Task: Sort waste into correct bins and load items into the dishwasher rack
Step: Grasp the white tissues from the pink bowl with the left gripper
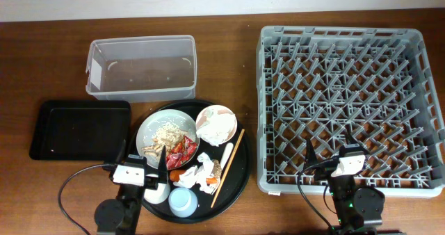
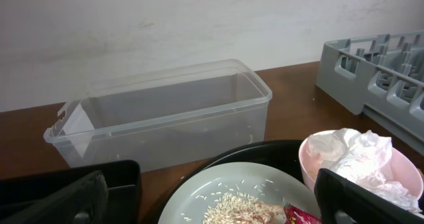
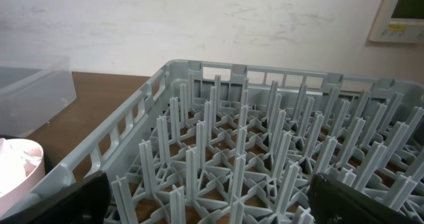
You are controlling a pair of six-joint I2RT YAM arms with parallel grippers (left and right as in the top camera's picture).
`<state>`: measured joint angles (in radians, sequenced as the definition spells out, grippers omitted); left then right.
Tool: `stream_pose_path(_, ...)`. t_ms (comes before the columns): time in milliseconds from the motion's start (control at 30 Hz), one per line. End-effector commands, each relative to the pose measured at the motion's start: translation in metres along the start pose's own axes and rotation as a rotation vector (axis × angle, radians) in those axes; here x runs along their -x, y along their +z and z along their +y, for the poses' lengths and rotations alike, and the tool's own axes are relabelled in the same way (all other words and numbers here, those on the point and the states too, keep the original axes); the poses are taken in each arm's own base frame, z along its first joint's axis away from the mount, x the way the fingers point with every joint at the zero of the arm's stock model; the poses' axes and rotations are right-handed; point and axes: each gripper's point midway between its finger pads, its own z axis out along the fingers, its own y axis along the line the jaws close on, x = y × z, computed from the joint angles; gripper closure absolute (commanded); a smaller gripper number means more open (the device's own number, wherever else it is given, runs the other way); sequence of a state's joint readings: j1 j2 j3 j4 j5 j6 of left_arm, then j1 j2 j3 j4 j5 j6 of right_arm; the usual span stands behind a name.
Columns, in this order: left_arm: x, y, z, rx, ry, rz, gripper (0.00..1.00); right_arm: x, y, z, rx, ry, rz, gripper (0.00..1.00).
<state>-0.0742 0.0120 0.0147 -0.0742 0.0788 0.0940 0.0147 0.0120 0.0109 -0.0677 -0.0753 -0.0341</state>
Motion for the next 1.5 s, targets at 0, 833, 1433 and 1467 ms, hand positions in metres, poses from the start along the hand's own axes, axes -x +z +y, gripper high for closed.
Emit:
stream_pose_path(0,-0.001,0.0,-0.001,-0.006,0.008,-0.001,0.01,-0.002,0.0,0.001,0.004,-0.003,0.004,0.02)
stream_pose_path(833,0.052,0.026,-0.003,-0.095,-0.155,0.649,0.01,0.056,-0.021,0.014,0.071,0.16,0.761,0.02)
stream_pose_path(1433,-0.038,0.131,-0.151,-0.4,0.082,0.963,0.01,0.033,-0.015,0.014,0.067,0.183,0.996,0.02)
stream_pose_path(1467,-0.046,0.136,-0.156,-0.405,0.089,0.963,0.01,0.033,-0.015,0.014,0.067,0.183,0.995,0.02)
